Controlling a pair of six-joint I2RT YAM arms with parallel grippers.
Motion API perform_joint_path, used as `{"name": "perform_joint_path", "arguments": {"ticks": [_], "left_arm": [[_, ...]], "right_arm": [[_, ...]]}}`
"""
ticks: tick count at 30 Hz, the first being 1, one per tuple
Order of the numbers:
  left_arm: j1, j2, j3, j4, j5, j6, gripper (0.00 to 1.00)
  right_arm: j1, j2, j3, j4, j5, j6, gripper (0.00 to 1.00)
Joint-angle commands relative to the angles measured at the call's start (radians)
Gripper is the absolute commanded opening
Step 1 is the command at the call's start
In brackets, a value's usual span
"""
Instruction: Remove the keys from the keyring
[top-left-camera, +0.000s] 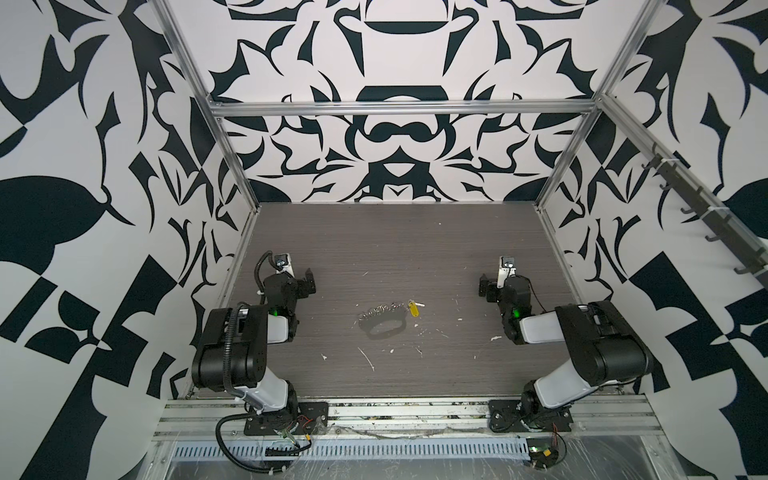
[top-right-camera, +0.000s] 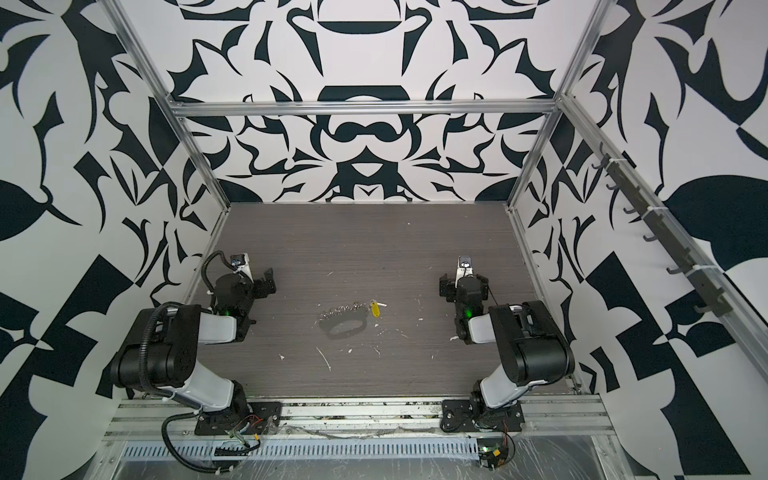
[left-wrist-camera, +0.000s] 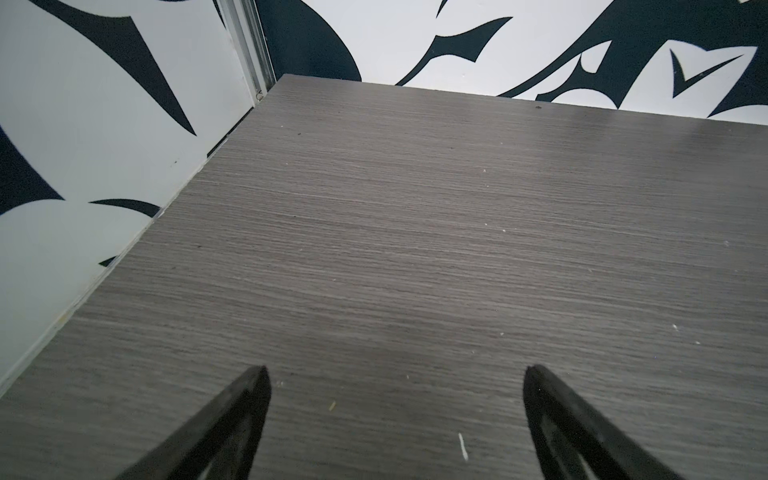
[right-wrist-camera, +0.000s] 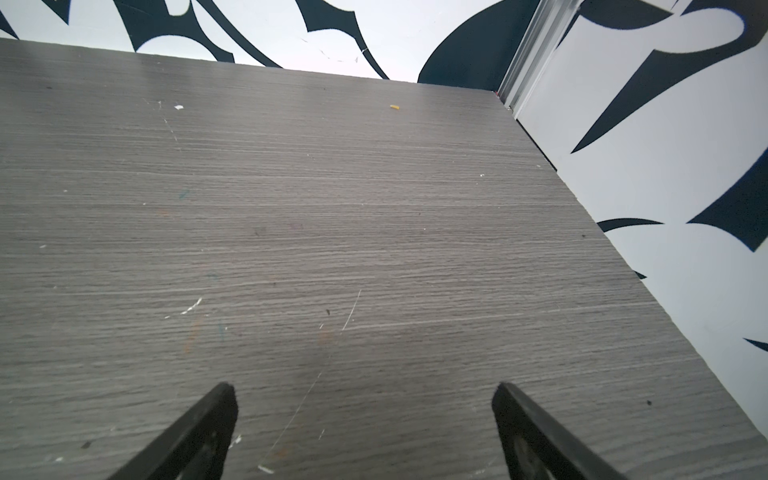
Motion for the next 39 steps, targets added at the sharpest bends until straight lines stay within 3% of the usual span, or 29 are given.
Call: {"name": "perform_joint_path", "arguments": {"ticks": [1, 4, 9, 12, 15, 19, 24, 29, 34, 39], "left_arm": [[0.003, -0.012, 0.010, 0.009, 0.012, -0.011, 0.99], [0.000, -0.073, 0.011, -0.020, 0.021, -0.003, 0.99], [-0.014, -0.416, 0.109, -0.393, 0.067, -0.010, 0.99], [-0.037, -0.515, 0.212, -0.607, 0.073, -0.037, 0.99], [-0.111, -0.567, 0.226, -0.693, 0.101, -0.064, 0.99], [-0.307, -0.626, 0.169, -0.683, 0.050, -0.096, 0.99], [-0.528, -0.618, 0.077, -0.607, -0.015, -0.161, 0.99], [-0.679, -0.557, -0.003, -0.520, -0.056, -0.180, 0.99], [-0.752, -0.479, -0.016, -0.484, -0.079, -0.184, 0.99], [-0.757, -0.437, -0.059, -0.404, -0.066, -0.189, 0.94]], "right_arm": [[0.001, -0.016, 0.014, 0.023, -0.004, -0.013, 1.00], [0.002, -0.046, 0.012, 0.006, -0.042, -0.031, 1.00], [0.004, -0.193, 0.058, -0.197, -0.166, -0.056, 0.99], [0.029, -0.273, 0.080, -0.285, -0.272, -0.125, 0.96], [0.087, -0.322, 0.121, -0.365, -0.331, -0.246, 0.96], [0.177, -0.351, 0.230, -0.608, -0.435, -0.456, 0.98], [0.248, -0.367, 0.297, -0.814, -0.689, -0.655, 0.99], [0.369, -0.300, 0.368, -1.006, -0.734, -0.832, 0.98], [0.461, -0.212, 0.436, -1.138, -0.701, -0.976, 0.90], [0.471, -0.142, 0.504, -1.171, -0.690, -1.028, 0.66]]}}
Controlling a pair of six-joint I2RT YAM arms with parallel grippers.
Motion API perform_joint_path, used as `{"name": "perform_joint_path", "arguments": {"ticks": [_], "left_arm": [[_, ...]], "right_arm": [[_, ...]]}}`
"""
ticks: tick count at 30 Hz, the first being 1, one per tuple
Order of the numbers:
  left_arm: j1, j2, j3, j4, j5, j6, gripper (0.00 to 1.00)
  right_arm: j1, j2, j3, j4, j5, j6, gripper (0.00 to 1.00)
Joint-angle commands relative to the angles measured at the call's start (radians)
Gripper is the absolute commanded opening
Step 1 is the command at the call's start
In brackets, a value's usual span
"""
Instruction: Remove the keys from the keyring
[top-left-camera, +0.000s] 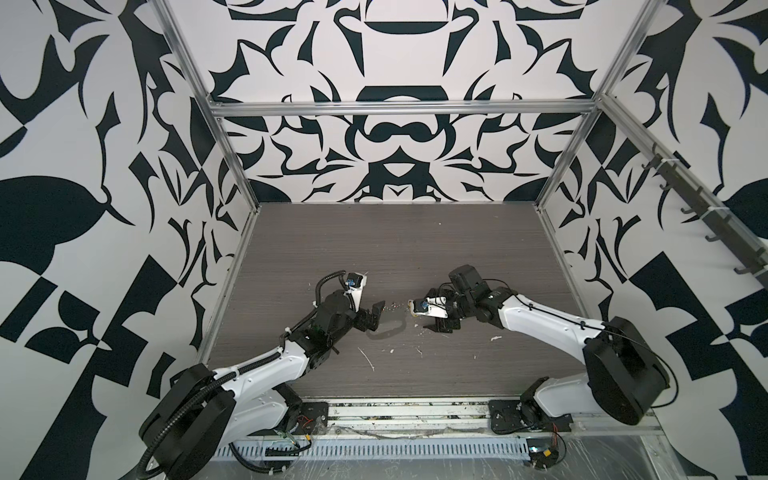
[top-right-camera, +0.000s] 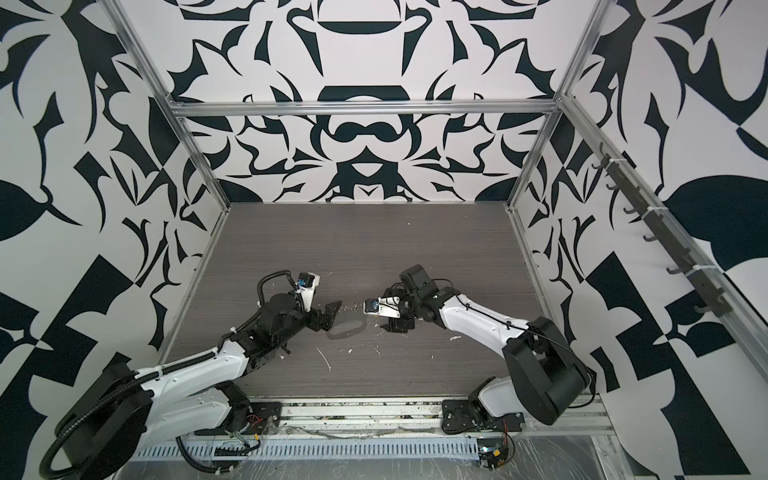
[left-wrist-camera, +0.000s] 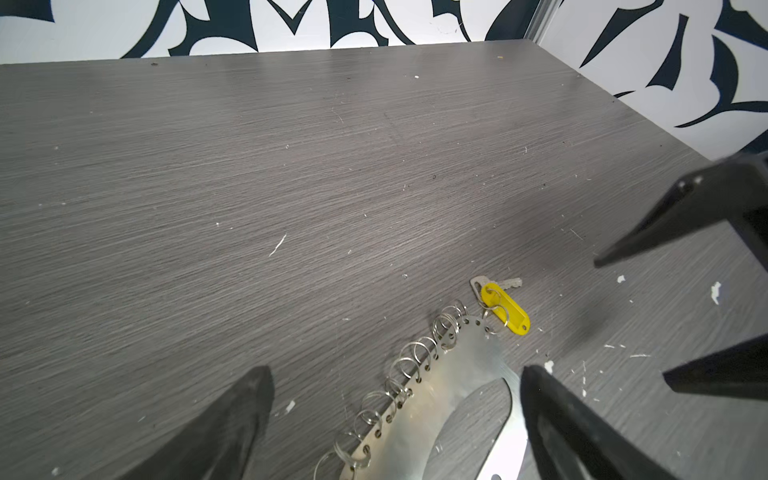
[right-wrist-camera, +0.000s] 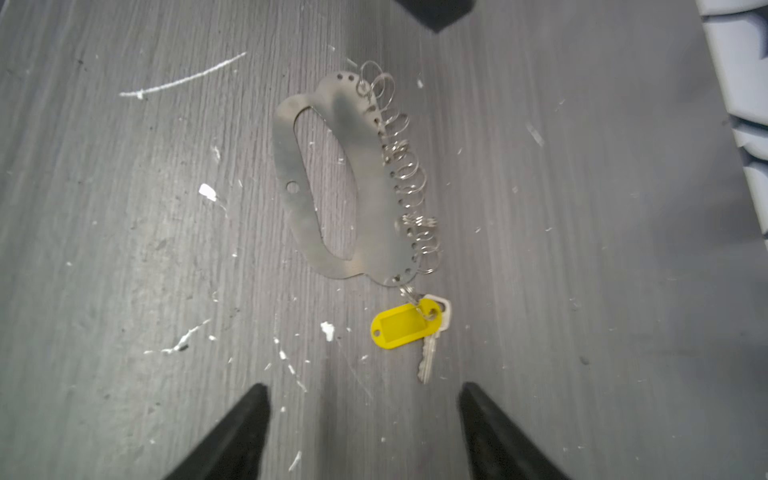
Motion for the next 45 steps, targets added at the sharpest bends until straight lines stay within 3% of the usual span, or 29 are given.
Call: {"name": "perform_joint_path", "arguments": {"ticks": [1, 10, 16, 22, 45], "left_arm": [[-0.002, 0.014, -0.035, 0.076, -0.010, -0.026, 0.93], [-0.004, -0.056, -0.118, 0.104, 0.033, -0.029, 0.89], [-0.004, -0.104, -0.118, 0.002, 0.047, -0.009, 0.89], [-0.004, -0.163, -0.150, -0.010, 0.034, -0.026, 0.87], [-0.004, -0.220, -0.145, -0.046, 0.019, -0.051, 0.79]], "right_arm": [[0.001, 0.029, 0.085, -0.057, -0.014, -0.082, 0.63], [0.032, 0.186, 0.198, -0.057, 0.039, -0.223, 0.54], [0.061, 0.267, 0.253, -0.072, 0.075, -0.269, 0.49], [0.083, 0.315, 0.281, -0.080, 0.111, -0.287, 0.35], [0.110, 0.408, 0.362, -0.119, 0.190, -0.306, 0.19]]}}
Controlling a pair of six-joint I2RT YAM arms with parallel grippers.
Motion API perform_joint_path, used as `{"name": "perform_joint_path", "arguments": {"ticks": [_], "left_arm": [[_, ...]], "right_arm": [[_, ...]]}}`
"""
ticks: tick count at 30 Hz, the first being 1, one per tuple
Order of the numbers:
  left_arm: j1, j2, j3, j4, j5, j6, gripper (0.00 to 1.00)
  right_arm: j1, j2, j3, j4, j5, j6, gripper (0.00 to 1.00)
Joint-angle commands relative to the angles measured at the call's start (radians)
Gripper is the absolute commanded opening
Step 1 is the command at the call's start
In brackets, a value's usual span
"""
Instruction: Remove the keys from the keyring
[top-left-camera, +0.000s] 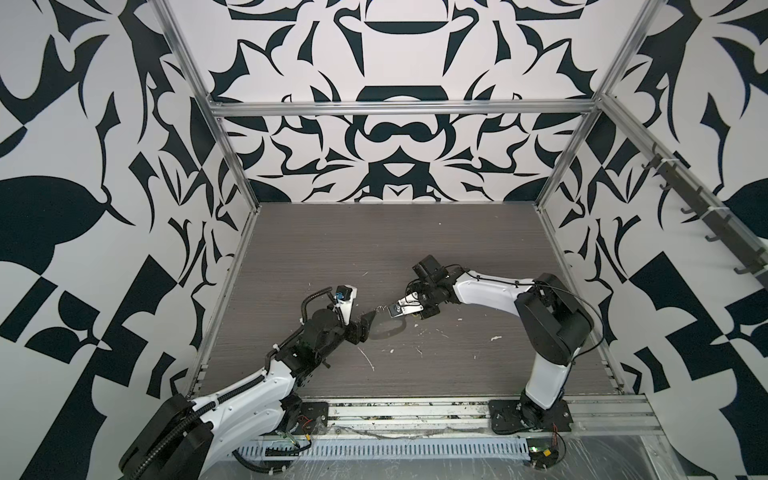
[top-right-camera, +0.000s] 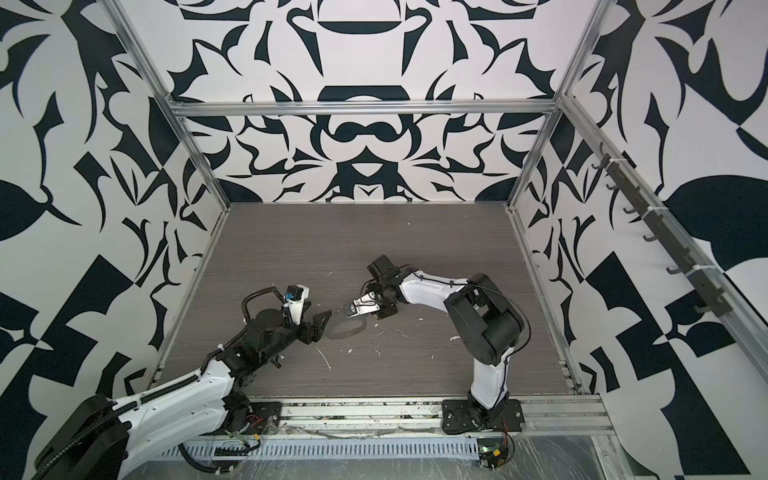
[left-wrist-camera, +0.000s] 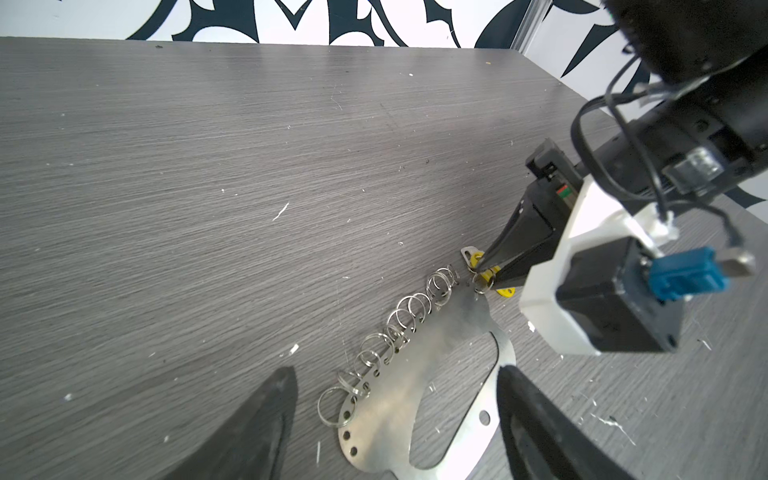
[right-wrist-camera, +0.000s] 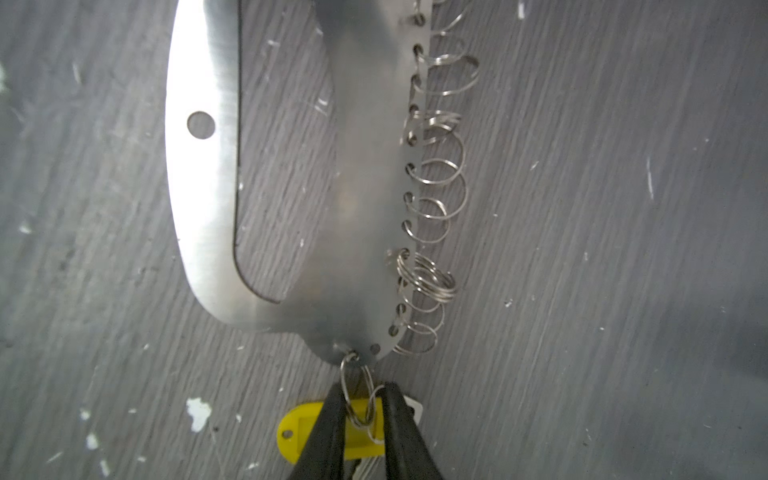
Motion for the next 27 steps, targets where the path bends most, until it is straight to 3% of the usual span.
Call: {"name": "perform_joint_path", "arguments": {"ticks": [1, 5, 10, 15, 20, 27], "left_arm": [[-0.003, -0.012, -0.007, -0.016, -0.008, -0.020, 0.79], [-0.003, -0.016, 0.001, -0.028, 0.008, -0.021, 0.77], [-0.003, -0.079, 0.023, -0.070, 0.068, 0.026, 0.72], [-0.003, -0.222, 0.060, -0.159, 0.147, 0.128, 0.64], [-0.002, -0.364, 0.078, -0.215, 0.224, 0.204, 0.60], [-0.002, -0.487, 0.114, -0.275, 0.337, 0.240, 0.56]], "right_arm": [[0.013, 0.000, 0.040, -0.032, 0.018, -0.006, 0.17], [0.022, 0.011, 0.077, -0.074, 0.047, 0.014, 0.00], [0.022, -0.035, 0.093, -0.105, -0.017, 0.072, 0.00], [0.021, -0.110, 0.115, -0.147, -0.161, 0.230, 0.00], [0.012, -0.218, 0.011, 0.026, -0.311, 0.427, 0.00], [0.005, -0.342, -0.121, 0.289, -0.437, 0.666, 0.00]]}}
